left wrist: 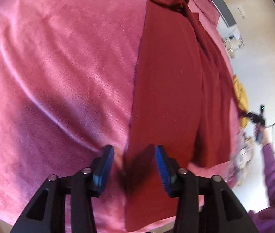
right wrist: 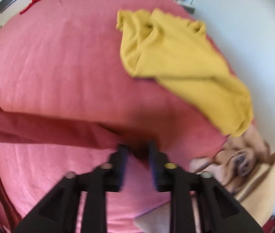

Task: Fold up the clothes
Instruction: 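Release the garment with both grippers and smooth it flat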

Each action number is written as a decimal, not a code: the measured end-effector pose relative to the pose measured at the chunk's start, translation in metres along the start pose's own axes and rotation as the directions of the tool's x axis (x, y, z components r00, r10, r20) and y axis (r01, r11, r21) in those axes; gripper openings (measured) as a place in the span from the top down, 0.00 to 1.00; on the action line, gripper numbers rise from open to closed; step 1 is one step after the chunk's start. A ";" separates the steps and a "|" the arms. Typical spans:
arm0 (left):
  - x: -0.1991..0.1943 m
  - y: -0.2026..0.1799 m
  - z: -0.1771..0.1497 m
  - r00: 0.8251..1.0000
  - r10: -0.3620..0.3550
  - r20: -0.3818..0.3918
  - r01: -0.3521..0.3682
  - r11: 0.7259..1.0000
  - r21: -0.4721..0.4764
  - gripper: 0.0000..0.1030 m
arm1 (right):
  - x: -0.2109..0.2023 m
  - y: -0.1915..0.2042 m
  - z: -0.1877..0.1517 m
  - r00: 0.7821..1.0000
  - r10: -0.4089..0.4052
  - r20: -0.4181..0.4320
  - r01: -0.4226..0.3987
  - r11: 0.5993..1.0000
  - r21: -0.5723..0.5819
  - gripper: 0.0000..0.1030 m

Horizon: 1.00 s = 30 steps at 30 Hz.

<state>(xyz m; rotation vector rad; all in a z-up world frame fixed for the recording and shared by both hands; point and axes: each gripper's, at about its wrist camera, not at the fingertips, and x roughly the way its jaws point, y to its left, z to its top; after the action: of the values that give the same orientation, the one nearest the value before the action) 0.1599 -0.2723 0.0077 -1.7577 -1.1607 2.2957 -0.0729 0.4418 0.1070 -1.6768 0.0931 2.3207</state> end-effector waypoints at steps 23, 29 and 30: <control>-0.054 0.047 -0.040 0.996 -0.032 0.081 0.028 0.998 0.048 0.90 | -0.046 0.203 -0.202 0.752 0.632 -0.188 -0.659 0.729 -0.183 0.46; -0.086 0.058 -0.037 0.993 -0.011 0.115 0.006 0.999 0.041 0.98 | -0.042 0.220 -0.224 0.729 0.650 -0.215 -0.683 0.713 -0.158 0.46; -0.101 0.062 -0.035 0.990 0.012 0.141 -0.018 0.999 0.038 0.98 | -0.043 0.220 -0.226 0.730 0.649 -0.215 -0.682 0.715 -0.156 0.46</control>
<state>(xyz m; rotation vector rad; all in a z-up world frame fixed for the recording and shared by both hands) 0.2504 -0.3428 0.0529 -1.6194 -1.1168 2.4693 0.0907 0.1752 0.0503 -2.2124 0.5857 2.7851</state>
